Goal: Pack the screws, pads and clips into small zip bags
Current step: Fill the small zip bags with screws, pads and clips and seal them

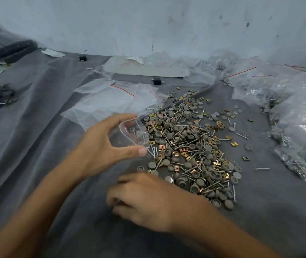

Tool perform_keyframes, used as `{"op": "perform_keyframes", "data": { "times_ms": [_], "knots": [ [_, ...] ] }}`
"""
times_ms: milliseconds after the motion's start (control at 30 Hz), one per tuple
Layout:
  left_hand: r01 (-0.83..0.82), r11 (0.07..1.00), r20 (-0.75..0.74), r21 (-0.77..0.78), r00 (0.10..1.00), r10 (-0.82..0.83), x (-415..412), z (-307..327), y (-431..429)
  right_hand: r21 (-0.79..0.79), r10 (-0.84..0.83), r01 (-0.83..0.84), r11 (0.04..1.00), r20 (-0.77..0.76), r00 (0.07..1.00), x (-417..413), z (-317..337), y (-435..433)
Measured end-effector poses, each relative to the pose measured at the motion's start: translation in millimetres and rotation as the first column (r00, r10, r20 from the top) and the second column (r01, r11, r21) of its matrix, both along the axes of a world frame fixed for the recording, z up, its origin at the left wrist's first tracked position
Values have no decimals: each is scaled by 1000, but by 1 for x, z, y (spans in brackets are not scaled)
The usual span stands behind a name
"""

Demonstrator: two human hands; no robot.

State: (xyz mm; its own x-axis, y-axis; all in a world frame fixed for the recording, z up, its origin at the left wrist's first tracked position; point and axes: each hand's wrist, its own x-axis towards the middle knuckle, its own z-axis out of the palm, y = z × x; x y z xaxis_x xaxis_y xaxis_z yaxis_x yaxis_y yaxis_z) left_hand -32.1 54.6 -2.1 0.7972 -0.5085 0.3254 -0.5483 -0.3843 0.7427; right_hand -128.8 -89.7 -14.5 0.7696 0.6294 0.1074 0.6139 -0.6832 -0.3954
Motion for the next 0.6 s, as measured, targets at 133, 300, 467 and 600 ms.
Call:
{"op": "perform_keyframes", "data": {
  "times_ms": [133,300,467,600],
  "knots": [
    [7,999,30,46,1000,-9,-4,0,5,215,-218,269,939,-234,947,-1,17,-62],
    [1,998,33,58,999,-3,-14,0,-5,647,-328,479,593,-348,878,6,29,-104],
    [60,995,62,81,996,-65,-24,-4,-13,722,-195,387,574,-339,920,11,21,-82],
    [19,999,-31,-27,999,-19,-17,-4,-9,770,-299,420,481,-306,904,15,21,-85]
  ]
}}
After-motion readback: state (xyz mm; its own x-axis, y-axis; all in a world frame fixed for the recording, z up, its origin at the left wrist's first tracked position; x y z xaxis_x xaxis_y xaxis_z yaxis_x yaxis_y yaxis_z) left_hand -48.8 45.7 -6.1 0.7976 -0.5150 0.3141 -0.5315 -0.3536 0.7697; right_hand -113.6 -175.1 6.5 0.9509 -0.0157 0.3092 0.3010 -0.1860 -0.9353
